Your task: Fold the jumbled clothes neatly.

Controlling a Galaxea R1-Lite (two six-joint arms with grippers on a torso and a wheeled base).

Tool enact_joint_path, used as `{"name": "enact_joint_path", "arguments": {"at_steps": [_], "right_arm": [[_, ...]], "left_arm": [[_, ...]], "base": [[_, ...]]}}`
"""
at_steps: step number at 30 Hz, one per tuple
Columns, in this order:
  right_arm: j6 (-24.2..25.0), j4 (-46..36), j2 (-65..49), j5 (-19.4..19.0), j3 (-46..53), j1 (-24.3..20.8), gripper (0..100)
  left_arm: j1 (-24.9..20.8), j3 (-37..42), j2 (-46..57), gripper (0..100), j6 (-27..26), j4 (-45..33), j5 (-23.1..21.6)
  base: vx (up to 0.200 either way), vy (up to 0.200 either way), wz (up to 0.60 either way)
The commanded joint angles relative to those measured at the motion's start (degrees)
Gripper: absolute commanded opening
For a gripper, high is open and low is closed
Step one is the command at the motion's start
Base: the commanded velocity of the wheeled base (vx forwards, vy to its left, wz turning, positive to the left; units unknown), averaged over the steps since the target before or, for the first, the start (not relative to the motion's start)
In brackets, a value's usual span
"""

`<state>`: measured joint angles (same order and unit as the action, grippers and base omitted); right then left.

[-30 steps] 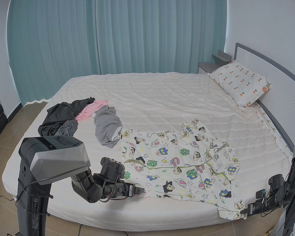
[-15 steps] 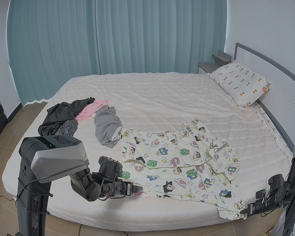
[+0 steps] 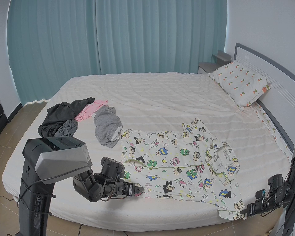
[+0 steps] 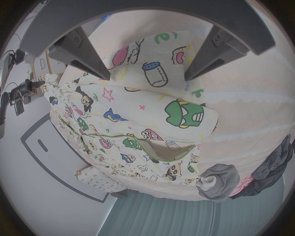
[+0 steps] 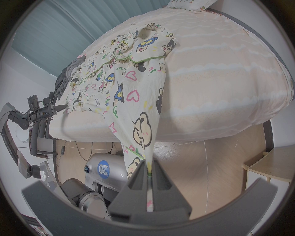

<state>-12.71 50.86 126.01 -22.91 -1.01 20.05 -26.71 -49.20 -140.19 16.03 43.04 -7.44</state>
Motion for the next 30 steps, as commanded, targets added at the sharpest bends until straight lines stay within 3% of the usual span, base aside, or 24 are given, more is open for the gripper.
{"name": "enact_joint_path", "arguments": {"at_steps": [1, 14, 18, 25, 26, 30], "right_arm": [[-0.03, 0.03, 0.02, -0.03, 1.01, -0.01, 0], [-0.03, 0.03, -0.24, -0.12, 1.01, -0.01, 0], [-0.03, -0.06, -0.24, -0.12, 1.01, -0.01, 0], [0.15, -0.15, -2.88, -1.26, 1.01, 0.34, 0], [0.15, -0.94, -5.08, -3.29, 1.01, 0.69, 0], [0.32, -3.66, -10.26, -7.50, 1.01, 1.13, 0]], "left_arm": [[-0.18, -0.02, -0.61, 0, 0.14, 0.02, -0.03], [1.05, 5.26, 2.12, 0, 0.32, 3.36, 0.41], [0.96, 9.74, 3.96, 0, 0.58, 8.46, 0.93], [0.78, 14.75, 5.19, 0, 4.36, 19.45, 6.03], [0.61, 16.77, 5.89, 0, 6.73, 24.63, 7.17], [0.43, 20.72, 7.30, 0, 9.28, 32.37, 9.46]], "base": [[0.000, 0.000, 0.00], [0.000, 0.000, 0.00], [0.000, 0.000, 0.00], [0.000, 0.000, 0.00], [0.000, 0.000, 0.00], [0.000, 0.000, 0.00]]}}
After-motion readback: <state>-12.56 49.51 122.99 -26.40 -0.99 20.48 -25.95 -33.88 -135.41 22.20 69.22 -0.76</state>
